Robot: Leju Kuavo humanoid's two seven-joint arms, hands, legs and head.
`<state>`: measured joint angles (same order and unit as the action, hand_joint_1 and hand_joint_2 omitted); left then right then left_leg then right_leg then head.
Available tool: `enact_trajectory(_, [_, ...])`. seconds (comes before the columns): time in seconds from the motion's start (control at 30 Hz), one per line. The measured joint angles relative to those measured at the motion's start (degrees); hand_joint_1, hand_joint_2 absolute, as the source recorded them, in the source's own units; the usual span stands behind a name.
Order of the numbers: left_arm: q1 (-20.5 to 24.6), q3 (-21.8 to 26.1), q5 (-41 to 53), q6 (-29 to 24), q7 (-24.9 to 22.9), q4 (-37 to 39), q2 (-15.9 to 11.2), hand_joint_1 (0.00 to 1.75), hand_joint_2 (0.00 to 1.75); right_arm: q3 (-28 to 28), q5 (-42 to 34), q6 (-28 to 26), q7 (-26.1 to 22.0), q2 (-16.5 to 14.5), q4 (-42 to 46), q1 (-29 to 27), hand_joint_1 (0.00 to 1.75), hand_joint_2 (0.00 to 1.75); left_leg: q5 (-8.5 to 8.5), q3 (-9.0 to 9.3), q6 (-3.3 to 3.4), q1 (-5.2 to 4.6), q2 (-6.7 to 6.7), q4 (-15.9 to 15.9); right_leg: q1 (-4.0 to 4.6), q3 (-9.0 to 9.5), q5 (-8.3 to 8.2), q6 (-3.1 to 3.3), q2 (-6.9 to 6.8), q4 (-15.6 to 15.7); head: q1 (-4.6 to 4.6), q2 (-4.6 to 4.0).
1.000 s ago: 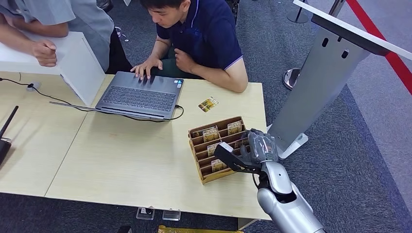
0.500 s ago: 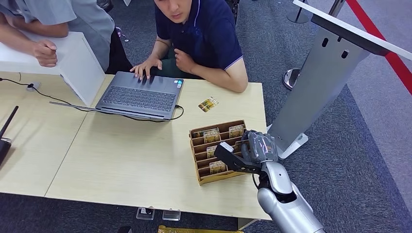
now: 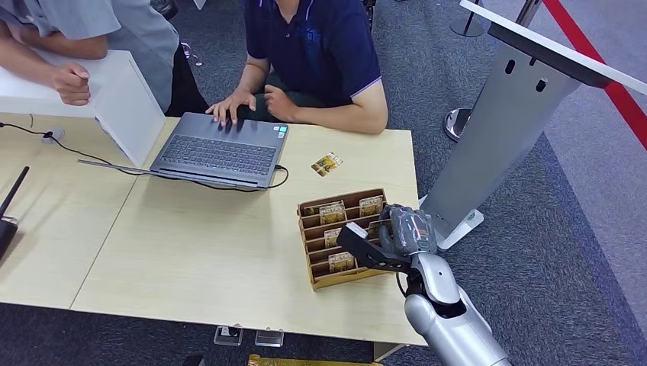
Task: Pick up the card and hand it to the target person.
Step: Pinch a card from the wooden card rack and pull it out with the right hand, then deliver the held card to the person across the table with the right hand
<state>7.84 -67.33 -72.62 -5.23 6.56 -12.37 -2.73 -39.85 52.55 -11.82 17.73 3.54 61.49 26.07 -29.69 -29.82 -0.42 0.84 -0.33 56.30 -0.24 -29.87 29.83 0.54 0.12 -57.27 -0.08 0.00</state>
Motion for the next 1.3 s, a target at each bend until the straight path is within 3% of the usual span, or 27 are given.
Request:
enact_trajectory(0.77, [-0.16,0.01,-0.48,0.21,0.46,0.00,0.00,0.00,1.75,0.39,-2.92,-0.31,0.91,1.64,14.09,3.79,1.38,1.75,0.00,-0.02,0.00,0.00,0.00,0.01,0.00,-0.03,0.00,0.00,0.00,0.00,0.00,0.00])
enact_trajectory(1.0, [0.44,0.01,0.09,0.22,-0.19,0.00,0.00,0.00,1.75,0.21,-9.13,-4.73,-5.21,0.79,11.44,6.93,1.38,1.75,0.00,-0.05,0.00,0.00,-0.01,0.00,0.00,-0.02,0.00,0.00,0.00,-0.02,0.01,0.00])
enact_trajectory(1.3, [1.14,-0.04,0.64,0.20,-0.83,0.00,0.16,0.00,1.75,-0.29,-12.98,-16.32,-14.86,-5.62,-2.64,14.14,1.38,1.75,0.01,-0.09,0.00,0.00,-0.01,0.00,0.00,-0.05,0.00,0.01,-0.01,-0.07,-0.03,0.00])
